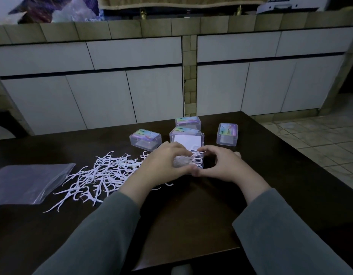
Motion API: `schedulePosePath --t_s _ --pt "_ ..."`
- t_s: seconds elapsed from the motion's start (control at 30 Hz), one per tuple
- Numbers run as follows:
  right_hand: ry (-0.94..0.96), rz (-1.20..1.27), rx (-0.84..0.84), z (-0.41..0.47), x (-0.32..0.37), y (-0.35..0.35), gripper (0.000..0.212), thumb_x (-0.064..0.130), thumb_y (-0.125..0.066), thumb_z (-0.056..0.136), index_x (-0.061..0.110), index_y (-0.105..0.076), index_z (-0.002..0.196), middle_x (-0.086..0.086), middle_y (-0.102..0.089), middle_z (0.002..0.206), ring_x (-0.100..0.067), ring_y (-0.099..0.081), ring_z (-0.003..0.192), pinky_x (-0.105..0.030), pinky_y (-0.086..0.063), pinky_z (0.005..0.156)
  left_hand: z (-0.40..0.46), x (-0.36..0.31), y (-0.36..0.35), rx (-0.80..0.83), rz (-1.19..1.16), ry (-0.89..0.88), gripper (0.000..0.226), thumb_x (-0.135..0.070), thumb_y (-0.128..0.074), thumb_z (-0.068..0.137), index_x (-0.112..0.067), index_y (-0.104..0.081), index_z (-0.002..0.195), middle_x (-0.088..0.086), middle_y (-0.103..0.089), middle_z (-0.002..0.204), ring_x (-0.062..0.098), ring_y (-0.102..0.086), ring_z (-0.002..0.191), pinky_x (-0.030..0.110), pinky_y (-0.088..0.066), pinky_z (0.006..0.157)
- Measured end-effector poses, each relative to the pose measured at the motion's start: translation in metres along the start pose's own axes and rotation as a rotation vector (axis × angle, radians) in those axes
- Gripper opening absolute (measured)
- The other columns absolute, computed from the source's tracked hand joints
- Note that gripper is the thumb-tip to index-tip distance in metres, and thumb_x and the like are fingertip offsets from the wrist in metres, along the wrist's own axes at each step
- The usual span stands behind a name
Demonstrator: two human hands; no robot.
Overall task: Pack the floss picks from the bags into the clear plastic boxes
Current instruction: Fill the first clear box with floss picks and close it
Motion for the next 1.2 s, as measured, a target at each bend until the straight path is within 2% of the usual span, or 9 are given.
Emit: schedulePosePath --t_s 0.13,0.23,0.33,0.57,0.63,0.73,0.8,0.97,1.2 --pt "-0.02 -0.008 -0.012 0.001 -0.002 -0.001 0.079 0.069 -0.07 0.068 0.043 -0.041 0.138 0.012 -0.049 0.14 -0.016 -0.042 0.128 -0.049 -0.023 0.111 0.0 0.005 0.012 -0.069 0.064 -0.036 0.022 -0.034 -0.062 0.091 -0.034 -0.069 0.111 -0.015 -0.062 0.118 0.005 -0.046 0.108 0.03 -0.045 0.088" --pt "-0.031 -0.008 -0.021 0.002 -0.003 -0.002 0.08 0.07 -0.07 0.067 0.044 -0.041 0.137 0.011 -0.047 0.142 -0.018 -0.041 0.13 -0.048 -0.023 0.112 0.002 0.01 0.012 -0.028 0.069 -0.032 0.022 -0.029 -0.063 0.091 -0.035 -0.07 0.111 -0.013 -0.063 0.117 0.004 -0.048 0.107 0.026 -0.044 0.087" --pt "-0.027 -0.007 -0.012 0.001 -0.003 -0.002 0.08 0.07 -0.07 0.067 0.044 -0.04 0.137 0.011 -0.046 0.143 -0.018 -0.041 0.129 -0.047 -0.023 0.112 0.005 0.006 0.009 0.018 0.09 -0.031 0.022 -0.025 -0.064 0.091 -0.036 -0.07 0.109 -0.013 -0.061 0.12 0.008 -0.047 0.113 0.032 -0.046 0.093" --pt "-0.011 0.001 -0.007 0.001 -0.002 -0.002 0.079 0.067 -0.071 0.07 0.042 -0.041 0.138 0.011 -0.046 0.142 -0.016 -0.041 0.129 -0.047 -0.023 0.112 0.012 -0.006 0.009 -0.019 0.137 -0.043 0.027 -0.031 -0.061 0.092 -0.036 -0.063 0.119 -0.016 -0.053 0.133 0.009 -0.04 0.123 0.029 -0.038 0.097" --pt "0.001 0.008 -0.01 0.002 -0.002 -0.002 0.079 0.069 -0.07 0.068 0.042 -0.041 0.137 0.013 -0.047 0.141 -0.014 -0.042 0.128 -0.047 -0.024 0.111 0.017 -0.013 0.001 -0.009 0.191 -0.074 0.025 -0.036 -0.059 0.092 -0.036 -0.065 0.117 -0.016 -0.056 0.13 0.007 -0.041 0.118 0.025 -0.038 0.09" --pt "-0.006 0.001 -0.022 0.003 -0.004 -0.003 0.081 0.071 -0.07 0.066 0.043 -0.041 0.137 0.012 -0.047 0.141 -0.015 -0.042 0.127 -0.045 -0.025 0.11 0.021 -0.008 0.002 -0.046 0.252 -0.037 0.021 -0.042 -0.06 0.09 -0.034 -0.069 0.108 -0.015 -0.063 0.117 0.004 -0.038 0.098 0.025 -0.041 0.079" --pt "-0.01 -0.002 -0.027 0.003 -0.005 -0.004 0.082 0.071 -0.07 0.066 0.044 -0.041 0.137 0.012 -0.047 0.142 -0.016 -0.042 0.128 -0.044 -0.026 0.11 0.021 -0.004 0.006 -0.059 0.231 -0.022 0.02 -0.043 -0.062 0.089 -0.034 -0.069 0.105 -0.015 -0.063 0.115 0.002 -0.034 0.095 0.024 -0.038 0.077" --pt "0.013 0.01 -0.023 0.003 -0.004 -0.003 0.078 0.069 -0.07 0.069 0.042 -0.043 0.136 0.014 -0.05 0.138 -0.014 -0.042 0.128 -0.046 -0.025 0.109 0.022 -0.015 -0.003 0.009 0.159 -0.077 0.029 -0.037 -0.057 0.094 -0.041 -0.061 0.122 -0.012 -0.062 0.121 0.008 -0.045 0.107 0.025 -0.041 0.078" --pt "0.021 0.005 -0.034 0.001 -0.001 -0.001 0.078 0.069 -0.07 0.069 0.041 -0.042 0.136 0.018 -0.054 0.131 -0.01 -0.045 0.123 -0.042 -0.025 0.105 0.019 -0.01 0.003 -0.012 0.253 -0.133 0.024 -0.036 -0.055 0.094 -0.032 -0.069 0.114 -0.014 -0.064 0.119 0.006 -0.045 0.105 0.032 -0.049 0.084"
Point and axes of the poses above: each hand's wrist, its own z-axis towards the middle knuckle, its own y-axis out of the back of the hand, x = y × z, the point moved 7 cm from there along z, towards the middle knuckle
